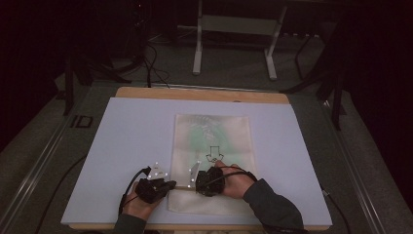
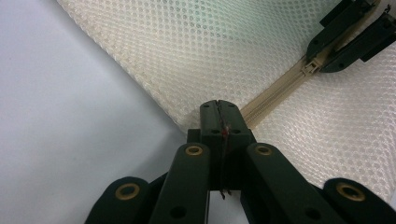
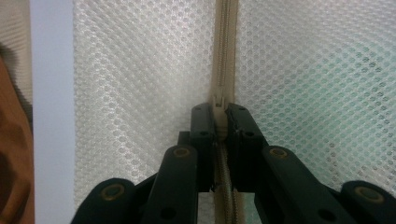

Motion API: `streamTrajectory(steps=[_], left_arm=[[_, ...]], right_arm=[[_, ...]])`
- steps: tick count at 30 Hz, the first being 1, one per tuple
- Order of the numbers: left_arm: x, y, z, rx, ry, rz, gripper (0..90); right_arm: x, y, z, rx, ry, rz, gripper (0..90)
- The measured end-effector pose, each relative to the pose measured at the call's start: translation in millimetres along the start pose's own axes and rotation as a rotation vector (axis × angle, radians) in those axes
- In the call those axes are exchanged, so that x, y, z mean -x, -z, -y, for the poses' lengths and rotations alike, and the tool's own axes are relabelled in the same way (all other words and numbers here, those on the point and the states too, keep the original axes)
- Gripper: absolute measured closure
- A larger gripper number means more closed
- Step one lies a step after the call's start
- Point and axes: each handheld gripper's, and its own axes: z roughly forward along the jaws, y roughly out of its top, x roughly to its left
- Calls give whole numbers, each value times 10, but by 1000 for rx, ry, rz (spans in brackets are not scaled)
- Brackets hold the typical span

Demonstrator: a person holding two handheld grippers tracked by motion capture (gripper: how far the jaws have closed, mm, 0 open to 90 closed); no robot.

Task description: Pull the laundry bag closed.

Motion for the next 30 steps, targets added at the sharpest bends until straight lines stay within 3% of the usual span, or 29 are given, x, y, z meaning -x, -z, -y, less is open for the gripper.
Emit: streamTrajectory(steps=[30], left_arm=[[1, 0, 1, 1, -1, -1, 895]], right_arm=[[8, 53, 117, -14, -4, -3, 824]])
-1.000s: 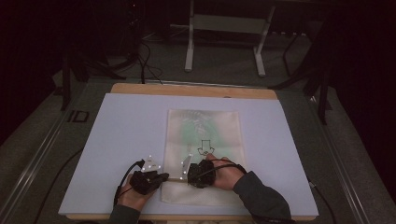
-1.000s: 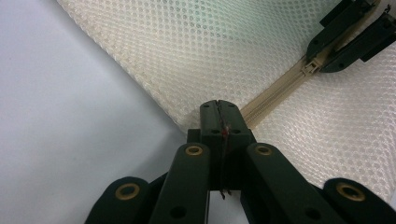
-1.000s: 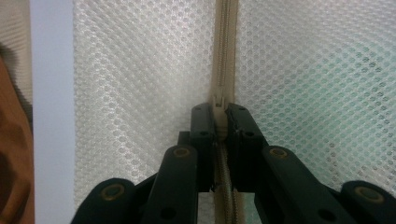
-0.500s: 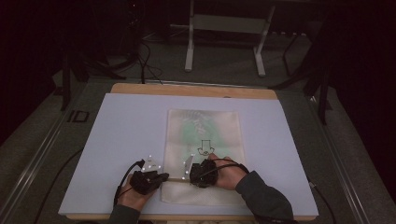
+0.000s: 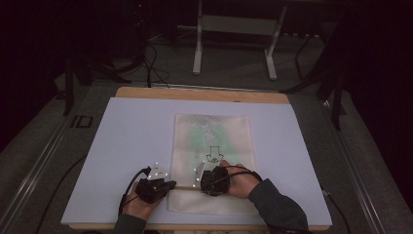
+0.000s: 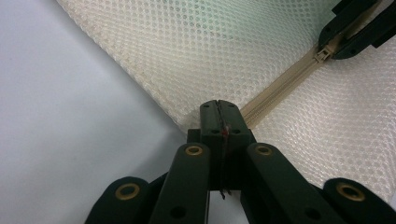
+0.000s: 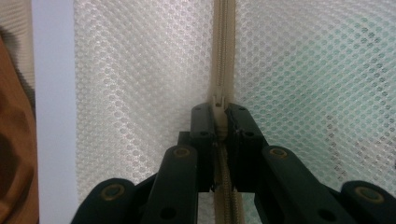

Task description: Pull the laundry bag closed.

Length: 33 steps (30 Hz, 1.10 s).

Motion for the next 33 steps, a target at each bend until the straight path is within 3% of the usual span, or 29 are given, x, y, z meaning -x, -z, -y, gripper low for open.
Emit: streamTrajectory(steps=[33], left_arm=[[-3, 0, 2, 1, 4, 1, 895]], right_arm=[[11, 81, 233, -21, -34, -14, 823]])
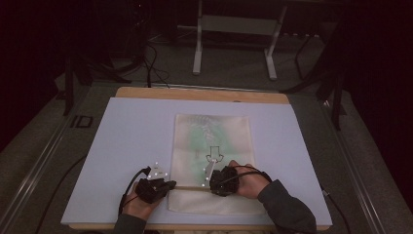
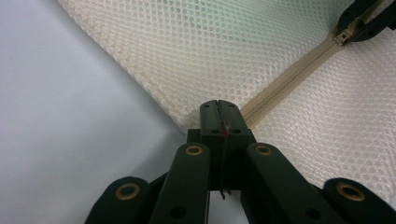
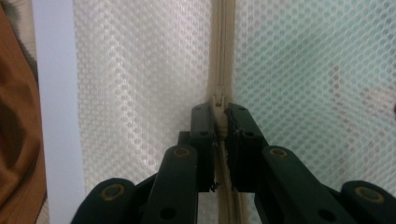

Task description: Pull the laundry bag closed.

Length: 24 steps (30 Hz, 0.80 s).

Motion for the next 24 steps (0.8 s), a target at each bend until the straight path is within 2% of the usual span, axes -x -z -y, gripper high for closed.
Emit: streamTrajectory(steps=[24], left_arm=[[1, 0, -1, -1, -1, -1, 895]], right_arm=[[0, 48, 119, -10, -13, -4, 823]])
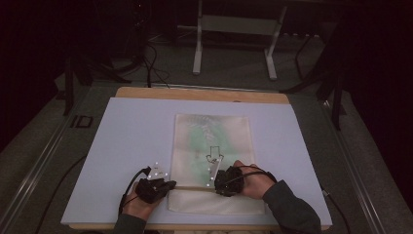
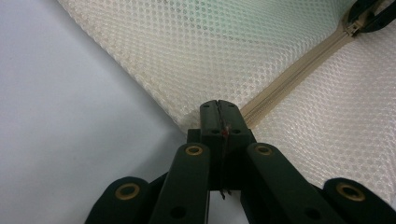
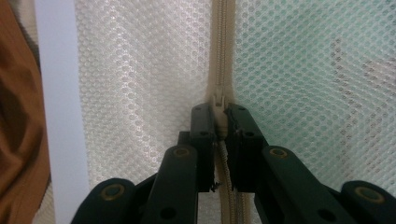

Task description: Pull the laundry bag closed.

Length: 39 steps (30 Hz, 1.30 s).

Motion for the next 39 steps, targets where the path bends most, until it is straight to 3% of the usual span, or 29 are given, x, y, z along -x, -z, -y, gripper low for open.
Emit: streamTrajectory(steps=[33, 39], left_arm=[[8, -1, -3, 0, -3, -5, 895], [7, -2, -3, 0, -4, -5, 895]], right_arm=[[2, 35, 184, -15, -18, 4, 823], [-8, 48, 192, -40, -10, 14, 823]])
